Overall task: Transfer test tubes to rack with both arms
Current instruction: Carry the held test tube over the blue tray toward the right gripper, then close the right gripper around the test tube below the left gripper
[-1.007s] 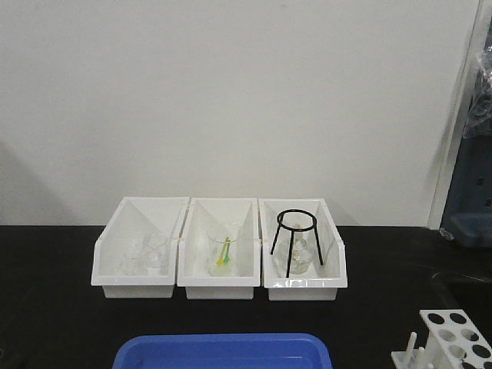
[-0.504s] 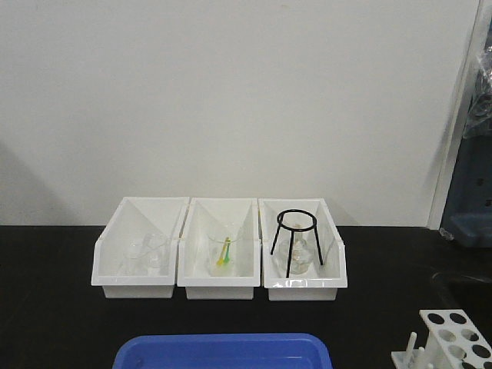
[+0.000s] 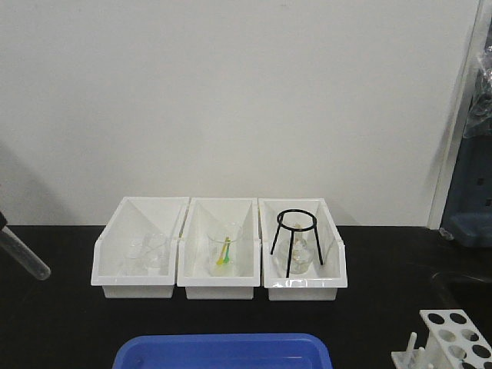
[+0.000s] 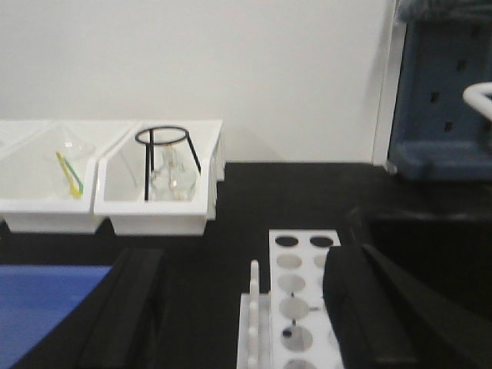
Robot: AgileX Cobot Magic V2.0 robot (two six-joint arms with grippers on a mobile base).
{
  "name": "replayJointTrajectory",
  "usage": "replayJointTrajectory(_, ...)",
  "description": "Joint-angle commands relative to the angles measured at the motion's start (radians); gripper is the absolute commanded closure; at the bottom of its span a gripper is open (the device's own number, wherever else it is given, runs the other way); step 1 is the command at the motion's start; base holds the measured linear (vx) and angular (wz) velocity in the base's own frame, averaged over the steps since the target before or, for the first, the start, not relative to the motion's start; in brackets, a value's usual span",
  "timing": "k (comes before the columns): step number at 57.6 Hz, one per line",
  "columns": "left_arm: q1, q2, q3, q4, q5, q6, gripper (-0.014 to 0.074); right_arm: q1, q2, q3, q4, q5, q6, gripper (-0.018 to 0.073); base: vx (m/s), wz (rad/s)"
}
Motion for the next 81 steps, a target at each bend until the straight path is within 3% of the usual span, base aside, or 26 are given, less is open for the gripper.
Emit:
replayJointTrajectory(1,-0.035,0.025,-0.038,0.129,-0.081,-0.165,0.0595,0.003,0.064,-0.072,-0.004,0.073,-0.025,0.0062,0.00,0.00)
replayJointTrajectory(9,-0.120,0.130,-0.038,0.292,-0.204,-0.361,0.0595,0.003,0.196,-0.179,0.036,0.178,-0.191,0.0062,0.00,0.00)
replayJointTrajectory(13,-0.157,0.199,-0.048,0.352,-0.287,-0.443,0.0595,0.003,0.271,-0.241,0.133,0.209,-0.327,0.0062,0.00,0.00)
replayJointTrajectory(21,-0.205,0.341,-0.094,0.443,-0.431,-0.555,0.0595,0.003,0.428,-0.366,0.473,0.339,-0.698,0.0062,0.00,0.00)
replayJointTrajectory(26,-0.222,0.413,-0.124,0.473,-0.483,-0.597,0.0595,0.003,0.508,-0.420,0.670,0.352,-0.903,0.0062,0.00,0.00)
replayJointTrajectory(30,-0.237,0.456,-0.146,0.494,-0.503,-0.628,0.0595,0.003,0.561,-0.464,0.788,0.352,-1.023,0.0062,0.00,0.00)
replayJointTrajectory(35,-0.253,0.491,-0.163,0.510,-0.523,-0.630,0.0595,0.024,0.614,-0.509,0.861,0.357,-1.090,0.0069,0.00,0.00)
replayJointTrajectory(42,-0.272,0.511,-0.176,0.535,-0.527,-0.630,0.0595,0.144,0.694,-0.570,0.828,0.326,-1.083,0.0087,0.00,0.00)
replayJointTrajectory(48,-0.280,0.511,-0.176,0.553,-0.524,-0.644,0.0595,0.279,0.773,-0.624,0.748,0.218,-1.015,0.0087,0.00,0.00)
replayJointTrajectory(53,-0.280,0.511,-0.176,0.553,-0.539,-0.734,0.0595,0.374,0.848,-0.689,0.676,0.201,-0.942,0.0087,0.00,0.00)
replayJointTrajectory(59,-0.279,0.511,-0.176,0.569,-0.569,-0.789,0.0595,0.455,0.928,-0.765,0.545,0.201,-0.864,0.0087,0.00,0.00)
replayJointTrajectory(65,-0.279,0.511,-0.176,0.596,-0.585,-0.866,0.0595,0.499,0.987,-0.836,0.437,0.203,-0.762,0.0087,0.00,0.00)
replayJointTrajectory(70,-0.279,0.511,-0.176,0.648,-0.585,-0.871,0.0595,0.513,1.030,-0.893,0.361,0.228,-0.688,0.0087,0.00,0.00)
replayJointTrajectory(81,-0.279,0.511,-0.176,0.728,-0.586,-0.871,0.0595,0.513,1.110,-0.988,0.338,0.280,-0.626,0.0087,0.00,0.00)
